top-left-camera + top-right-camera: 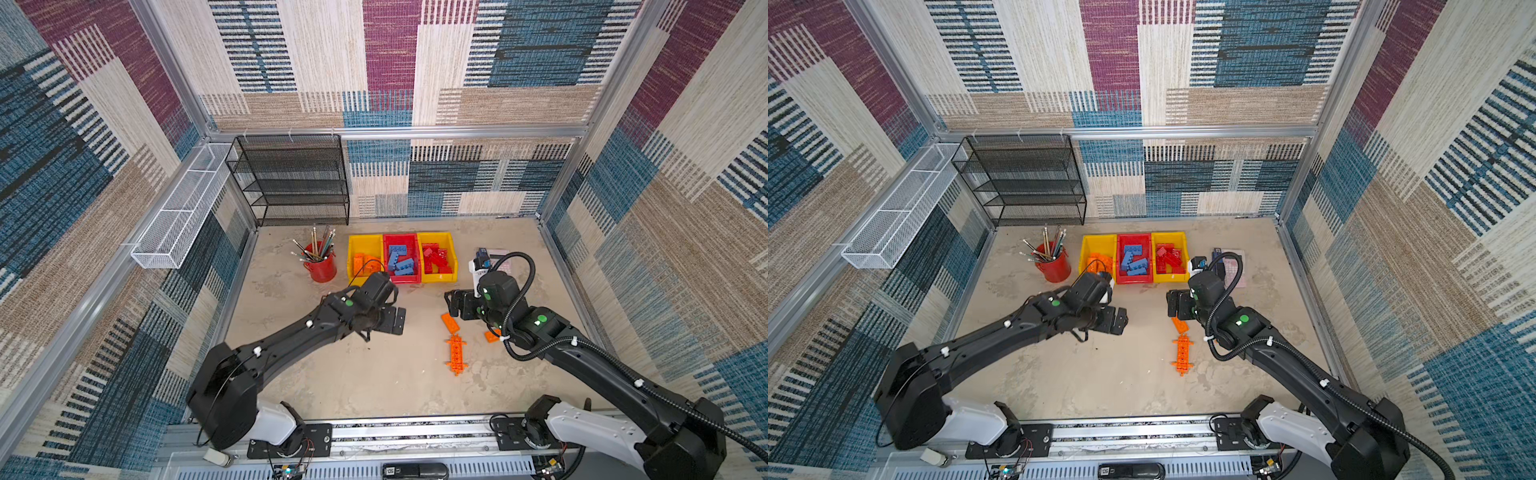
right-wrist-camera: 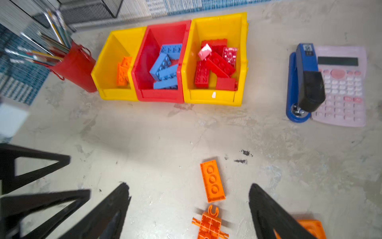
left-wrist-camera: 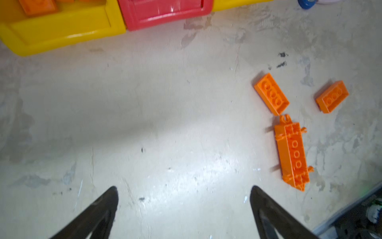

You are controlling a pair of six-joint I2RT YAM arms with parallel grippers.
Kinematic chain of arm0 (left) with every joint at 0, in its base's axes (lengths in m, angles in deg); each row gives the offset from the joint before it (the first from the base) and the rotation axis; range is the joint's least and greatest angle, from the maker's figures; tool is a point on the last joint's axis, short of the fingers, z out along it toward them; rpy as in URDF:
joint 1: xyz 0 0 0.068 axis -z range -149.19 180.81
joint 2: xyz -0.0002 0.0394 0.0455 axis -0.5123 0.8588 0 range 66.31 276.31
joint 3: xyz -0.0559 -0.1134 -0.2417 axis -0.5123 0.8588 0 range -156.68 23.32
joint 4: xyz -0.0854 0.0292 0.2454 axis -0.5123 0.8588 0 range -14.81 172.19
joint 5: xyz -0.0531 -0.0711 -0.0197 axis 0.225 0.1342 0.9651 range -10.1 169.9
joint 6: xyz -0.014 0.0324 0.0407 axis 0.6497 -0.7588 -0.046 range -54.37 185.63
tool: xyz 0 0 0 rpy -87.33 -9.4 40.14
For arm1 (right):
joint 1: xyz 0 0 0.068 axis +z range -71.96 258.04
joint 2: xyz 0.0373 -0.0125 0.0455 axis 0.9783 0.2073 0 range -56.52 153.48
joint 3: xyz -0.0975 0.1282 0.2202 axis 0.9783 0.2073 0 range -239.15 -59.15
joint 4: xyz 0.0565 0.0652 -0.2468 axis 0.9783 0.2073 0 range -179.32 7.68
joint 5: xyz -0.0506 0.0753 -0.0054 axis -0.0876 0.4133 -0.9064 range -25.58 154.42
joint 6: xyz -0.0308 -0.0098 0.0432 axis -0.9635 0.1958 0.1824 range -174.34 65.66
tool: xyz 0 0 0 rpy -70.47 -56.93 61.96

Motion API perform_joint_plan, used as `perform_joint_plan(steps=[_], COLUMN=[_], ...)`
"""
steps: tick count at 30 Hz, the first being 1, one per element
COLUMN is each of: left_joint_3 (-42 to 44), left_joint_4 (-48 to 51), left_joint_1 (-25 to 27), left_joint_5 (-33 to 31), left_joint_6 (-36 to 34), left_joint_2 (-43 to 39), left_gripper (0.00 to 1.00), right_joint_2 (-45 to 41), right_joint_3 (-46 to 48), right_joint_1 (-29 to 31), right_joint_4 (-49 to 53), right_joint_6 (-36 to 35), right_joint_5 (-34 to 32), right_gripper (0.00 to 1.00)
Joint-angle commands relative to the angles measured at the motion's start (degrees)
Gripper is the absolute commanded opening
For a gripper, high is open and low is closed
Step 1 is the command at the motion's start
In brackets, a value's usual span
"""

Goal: Sort the legos into containers by color
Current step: 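Release the brick into the bin while the right gripper lowers over another brick, then close the right gripper on the orange 2x4 brick and lift it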

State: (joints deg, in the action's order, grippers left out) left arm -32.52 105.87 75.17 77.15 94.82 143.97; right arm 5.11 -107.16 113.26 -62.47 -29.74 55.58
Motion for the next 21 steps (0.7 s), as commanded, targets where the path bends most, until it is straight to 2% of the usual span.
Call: perform_joint_plan(steps=[1, 7, 13, 17, 21], left_joint_3=[7.1, 11.5, 14.3, 17.2, 19.1], left_joint_4=[-4.9, 1.4, 3.6, 2.1, 1.5], left_joint_1=[0.6, 0.6, 0.6, 0.6, 0.5], left_joint_5=[-3.0, -9.4, -14.6, -15.0, -15.6], left_joint_6=[5.1, 3.8, 3.1, 3.4, 2.9], left_joint_2=[-8.7, -22.0, -27.3, -30.1, -33.2], left_gripper=[0.99, 0.99, 0.99, 0.99, 0.99], right_joint_2=[2.8, 8.9, 15.5, 19.6, 22.3], right_joint_3=[1.1, 2.9, 3.2, 2.3, 1.4], right_joint_1=[0.0, 0.0, 0.0, 0.0, 0.0], right_joint_4=[-0.7, -1.5, -1.6, -1.2, -1.5], right_joint_6=[2.2, 3.4, 3.0, 1.9, 0.8], right_joint_5=[2.6, 3.3, 2.8, 0.7, -1.1], right_gripper=[0.82, 0.69, 0.64, 0.50, 0.50])
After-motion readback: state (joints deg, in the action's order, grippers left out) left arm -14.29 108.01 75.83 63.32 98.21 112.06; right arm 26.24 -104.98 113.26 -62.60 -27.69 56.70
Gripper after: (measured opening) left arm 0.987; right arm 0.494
